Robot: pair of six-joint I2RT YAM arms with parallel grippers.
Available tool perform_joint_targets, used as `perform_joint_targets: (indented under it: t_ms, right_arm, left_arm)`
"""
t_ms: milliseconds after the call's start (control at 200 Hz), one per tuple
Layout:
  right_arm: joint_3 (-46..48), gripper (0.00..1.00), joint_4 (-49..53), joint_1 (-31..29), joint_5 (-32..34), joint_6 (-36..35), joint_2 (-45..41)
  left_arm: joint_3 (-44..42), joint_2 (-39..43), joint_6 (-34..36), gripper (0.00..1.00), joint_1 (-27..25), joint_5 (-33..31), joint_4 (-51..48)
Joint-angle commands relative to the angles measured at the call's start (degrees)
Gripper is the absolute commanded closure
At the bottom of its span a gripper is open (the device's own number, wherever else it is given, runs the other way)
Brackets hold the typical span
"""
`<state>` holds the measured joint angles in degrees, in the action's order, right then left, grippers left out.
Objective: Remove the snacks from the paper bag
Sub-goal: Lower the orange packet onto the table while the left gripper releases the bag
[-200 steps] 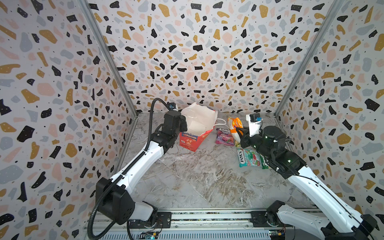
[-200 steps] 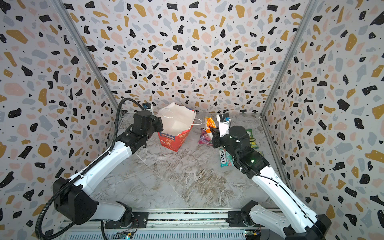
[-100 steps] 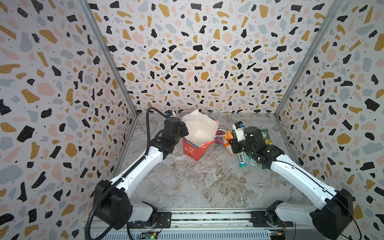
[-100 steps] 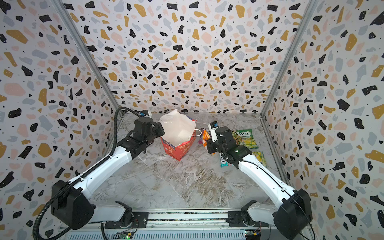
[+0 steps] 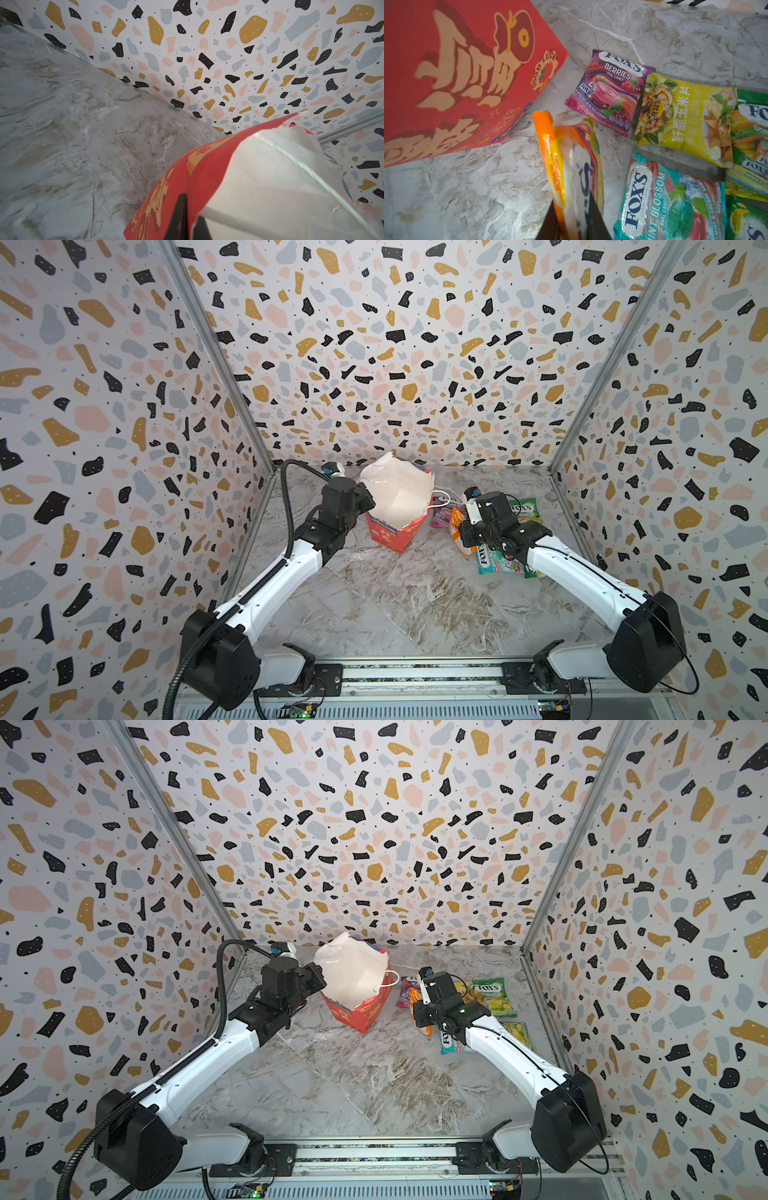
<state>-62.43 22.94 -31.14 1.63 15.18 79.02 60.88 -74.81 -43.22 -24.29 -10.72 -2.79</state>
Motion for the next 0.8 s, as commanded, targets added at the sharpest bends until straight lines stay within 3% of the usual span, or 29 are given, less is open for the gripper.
perform_joint_targets:
  t_ms: [0, 130, 210, 315, 360, 566, 696, 791]
  right_arm:
    - [-3.1, 0.92, 1.9, -0.1, 1.6, 0.7, 0.4]
    - [-3.7, 0.91, 2.9, -0.1, 4.2, 2.7, 2.3]
    - [-4.4, 0.91, 3.3, -0.1, 5.0, 4.1, 3.7]
    - [-5.1, 0.91, 3.9, -0.3, 4.9, 5.8, 5.4]
    - [-4.5, 0.86, 3.4, -0.5, 5.2, 6.2, 5.8]
    - [-4.5, 0.84, 5.5, -2.2, 9.8, 8.7, 7.6]
    - [-4.1, 0.84, 6.2, -3.5, 13.7, 9.7, 8.1]
    - [-4.5, 0.84, 7.4, -5.1, 15.4, 10.9, 9.3]
  left_arm:
    - [-1.0, 1.0, 0.9, 0.87, 1.1, 0.9, 3.5]
    - [-0.8, 1.3, 2.8, 0.77, 2.2, 2.0, 2.8]
    - [-0.3, 1.9, 4.3, 0.66, 2.5, 2.5, 2.2]
    - [0.2, 3.4, 6.8, 0.64, 2.7, 4.5, 2.4]
    - [0.3, 4.6, 8.0, 0.64, 2.7, 4.4, 2.4]
    - [-1.4, 12.0, 13.6, 0.58, 3.2, 0.2, 3.9]
    - [-8.4, 17.5, 15.2, 0.54, 3.2, -5.6, 8.5]
    - [-14.2, 19.7, 15.9, 0.54, 3.2, -6.3, 11.6]
